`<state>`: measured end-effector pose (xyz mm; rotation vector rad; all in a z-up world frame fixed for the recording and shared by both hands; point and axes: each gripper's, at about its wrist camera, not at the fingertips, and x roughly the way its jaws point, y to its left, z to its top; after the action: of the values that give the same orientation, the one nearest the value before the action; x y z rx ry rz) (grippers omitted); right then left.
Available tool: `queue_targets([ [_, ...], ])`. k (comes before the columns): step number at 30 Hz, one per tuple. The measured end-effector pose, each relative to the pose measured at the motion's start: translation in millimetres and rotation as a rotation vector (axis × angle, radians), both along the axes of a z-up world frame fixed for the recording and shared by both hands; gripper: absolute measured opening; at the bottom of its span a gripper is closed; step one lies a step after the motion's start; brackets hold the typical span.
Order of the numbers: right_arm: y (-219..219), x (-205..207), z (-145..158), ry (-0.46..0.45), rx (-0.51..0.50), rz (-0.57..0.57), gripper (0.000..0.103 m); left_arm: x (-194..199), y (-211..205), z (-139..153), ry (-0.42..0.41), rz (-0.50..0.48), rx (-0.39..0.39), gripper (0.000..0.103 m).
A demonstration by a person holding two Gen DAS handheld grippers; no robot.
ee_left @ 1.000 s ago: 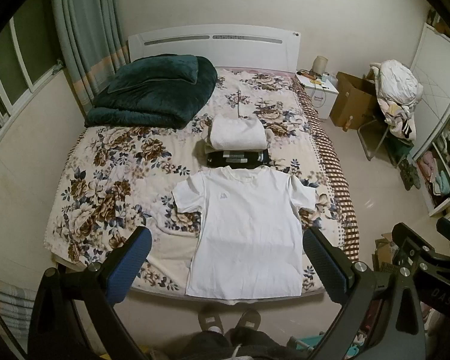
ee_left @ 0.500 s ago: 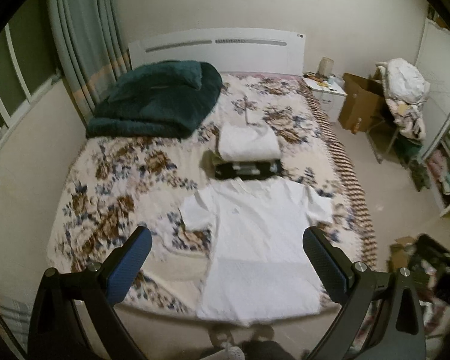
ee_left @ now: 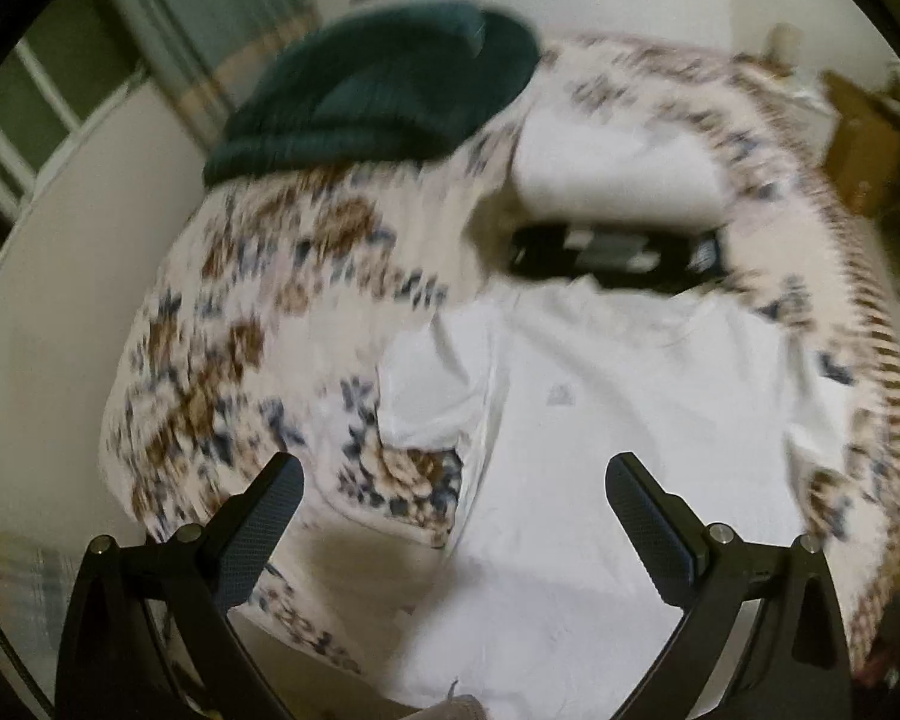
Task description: Fold small clothes
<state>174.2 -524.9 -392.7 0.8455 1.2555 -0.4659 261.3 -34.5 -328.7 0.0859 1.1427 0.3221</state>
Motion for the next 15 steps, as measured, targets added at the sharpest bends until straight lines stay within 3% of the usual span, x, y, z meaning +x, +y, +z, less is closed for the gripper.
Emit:
queue_targets([
  [5,-45,38,-157,0.018,0.269,-0.203,0.094,22,18,-94,0.087,0.140,-0.016,0.103],
  [8,-50,51,-221,-0.036,0.401,-0.327,0.087,30,26,-141,0.139,0.195,-0.033,0.103],
  [11,-45,62,-238,-0.123,0.374,-0.376,0.063,32,30,-172,0.165,0.203,-0.055,0.103],
  [13,-42,67,-233,-0.145,0.294,-0.372,0.011,33,31,-183,0.175,0.188,-0.054,0.103],
  [15,-41,69,-225,-0.161,0.215,-0.379,0.005,32,34,-189,0.172,0.179,-0.059,0.103],
])
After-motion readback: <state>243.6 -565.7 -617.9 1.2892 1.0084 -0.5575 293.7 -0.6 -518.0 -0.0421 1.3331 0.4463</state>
